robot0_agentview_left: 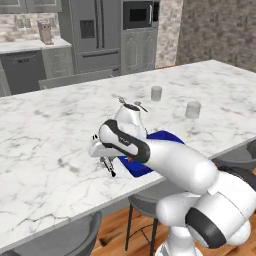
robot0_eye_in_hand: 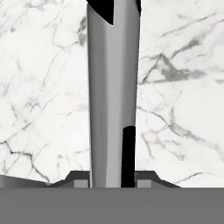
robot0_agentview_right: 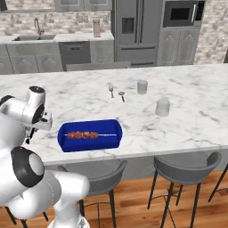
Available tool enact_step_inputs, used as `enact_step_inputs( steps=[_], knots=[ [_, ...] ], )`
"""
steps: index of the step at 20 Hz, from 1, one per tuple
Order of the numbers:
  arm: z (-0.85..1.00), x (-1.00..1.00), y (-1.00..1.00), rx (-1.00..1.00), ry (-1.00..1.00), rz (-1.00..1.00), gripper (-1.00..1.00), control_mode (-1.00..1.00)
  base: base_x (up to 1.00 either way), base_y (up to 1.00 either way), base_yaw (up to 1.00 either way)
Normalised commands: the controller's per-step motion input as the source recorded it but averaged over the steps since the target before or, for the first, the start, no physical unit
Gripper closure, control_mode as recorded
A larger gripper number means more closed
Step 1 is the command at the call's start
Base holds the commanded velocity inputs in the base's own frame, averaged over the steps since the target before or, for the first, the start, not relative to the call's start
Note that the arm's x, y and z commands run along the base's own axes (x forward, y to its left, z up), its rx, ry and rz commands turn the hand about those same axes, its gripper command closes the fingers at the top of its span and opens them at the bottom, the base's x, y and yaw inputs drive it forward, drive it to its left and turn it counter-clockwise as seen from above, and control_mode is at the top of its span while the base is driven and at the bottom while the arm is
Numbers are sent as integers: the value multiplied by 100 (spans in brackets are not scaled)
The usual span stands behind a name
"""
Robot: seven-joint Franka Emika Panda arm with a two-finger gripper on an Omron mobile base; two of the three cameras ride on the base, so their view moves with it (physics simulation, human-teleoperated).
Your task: Take the tongs from the drawer on the left and place them on the dining counter next to the tray containing the kebab skewer.
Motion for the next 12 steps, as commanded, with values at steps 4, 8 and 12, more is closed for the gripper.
enact_step_inputs(
  steps=[4,8,12],
  knots=[
    [-6,45,7,-15,6,9,100,-100,0,0,0],
    [-40,2,21,-34,0,0,100,-100,0,0,0],
    [-45,0,1,-37,0,0,100,-100,0,0,0]
  ],
)
